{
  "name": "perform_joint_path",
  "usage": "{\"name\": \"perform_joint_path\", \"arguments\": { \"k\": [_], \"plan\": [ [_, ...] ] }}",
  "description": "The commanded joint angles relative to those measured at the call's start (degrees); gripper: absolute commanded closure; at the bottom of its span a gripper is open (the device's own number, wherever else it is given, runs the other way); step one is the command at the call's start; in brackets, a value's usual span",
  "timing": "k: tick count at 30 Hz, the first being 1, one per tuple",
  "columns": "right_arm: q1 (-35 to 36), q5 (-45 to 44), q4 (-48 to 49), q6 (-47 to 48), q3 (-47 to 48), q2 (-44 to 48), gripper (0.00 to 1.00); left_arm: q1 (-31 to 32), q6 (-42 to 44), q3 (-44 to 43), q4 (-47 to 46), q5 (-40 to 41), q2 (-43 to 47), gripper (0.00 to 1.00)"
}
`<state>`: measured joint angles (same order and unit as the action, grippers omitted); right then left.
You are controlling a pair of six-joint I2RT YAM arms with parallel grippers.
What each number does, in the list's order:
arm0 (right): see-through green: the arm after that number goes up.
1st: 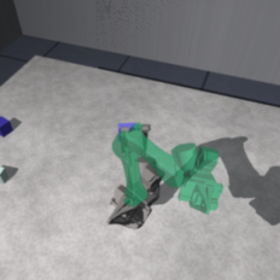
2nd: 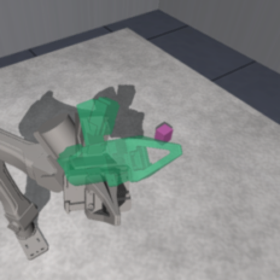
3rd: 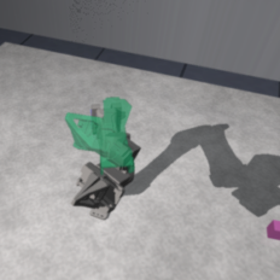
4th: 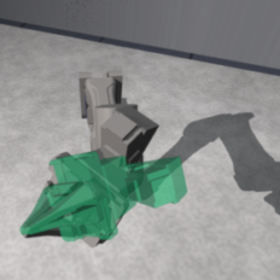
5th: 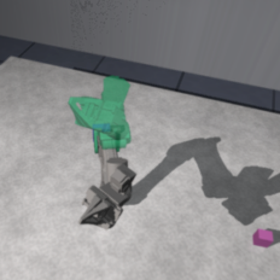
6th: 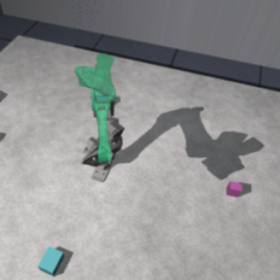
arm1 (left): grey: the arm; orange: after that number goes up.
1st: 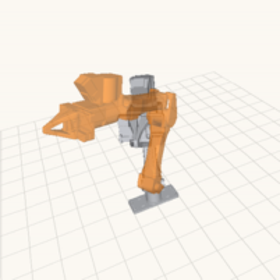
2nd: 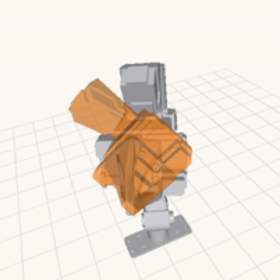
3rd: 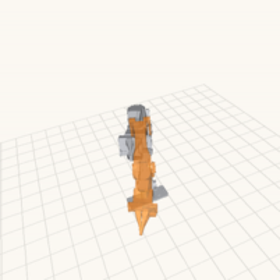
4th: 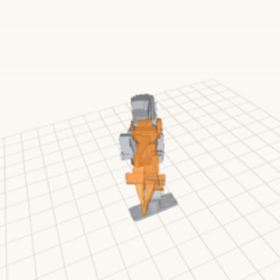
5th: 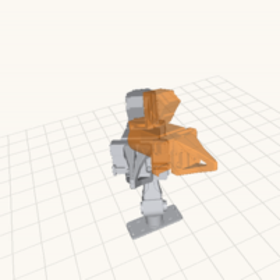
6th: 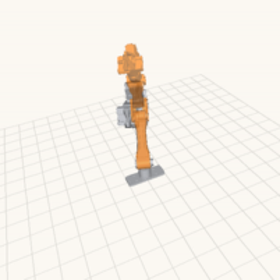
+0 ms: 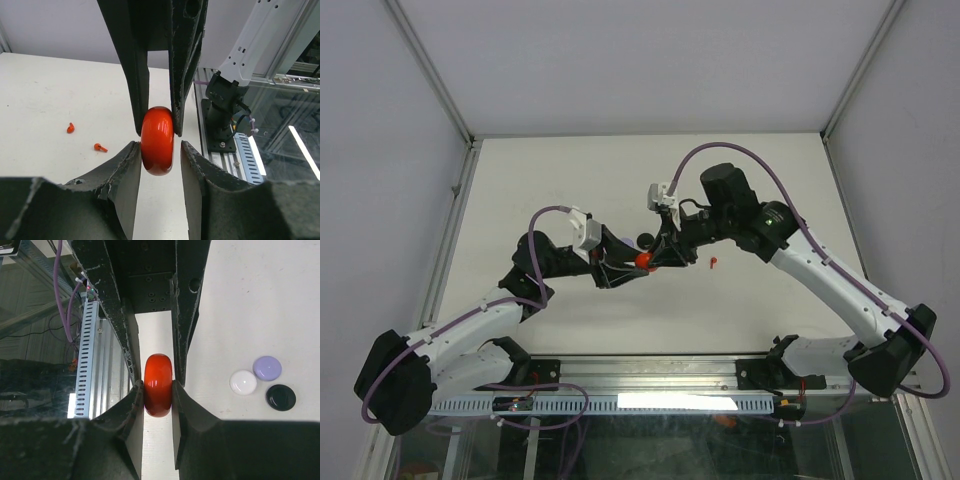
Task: Insert the wireless bluetooth earbuds into the charging case
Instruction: Pick up the charging case at the center of the board.
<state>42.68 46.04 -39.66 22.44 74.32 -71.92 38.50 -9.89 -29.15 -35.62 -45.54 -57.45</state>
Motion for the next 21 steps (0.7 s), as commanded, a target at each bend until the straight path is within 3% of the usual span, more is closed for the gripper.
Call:
{"name": "perform_joint_path", "arguments": {
  "k": [1,10,18,21],
  "plan": [
    [0.3,-0.41,2.85,-0.26,0.63,2.56,1.0,-0.62,-1.59,0.22,-3.63,-0.98,-0.45,0.62],
    [0.3,-0.8,2.3,-0.16,0.57,2.67,1.0,-0.62,-1.95,0.11,-4.06,-0.83,-0.56,0.68],
    [0.3,-1.05,2.71,-0.16,0.65,2.64,0.99,-0.63,-1.41,0.12,-4.21,-1.54,-0.86,0.99],
    [0.3,-2.32,3.21,-0.15,0.24,3.44,0.85,-0.7,-0.98,0.49,-4.58,-2.21,-0.76,1.0]
  ]
}}
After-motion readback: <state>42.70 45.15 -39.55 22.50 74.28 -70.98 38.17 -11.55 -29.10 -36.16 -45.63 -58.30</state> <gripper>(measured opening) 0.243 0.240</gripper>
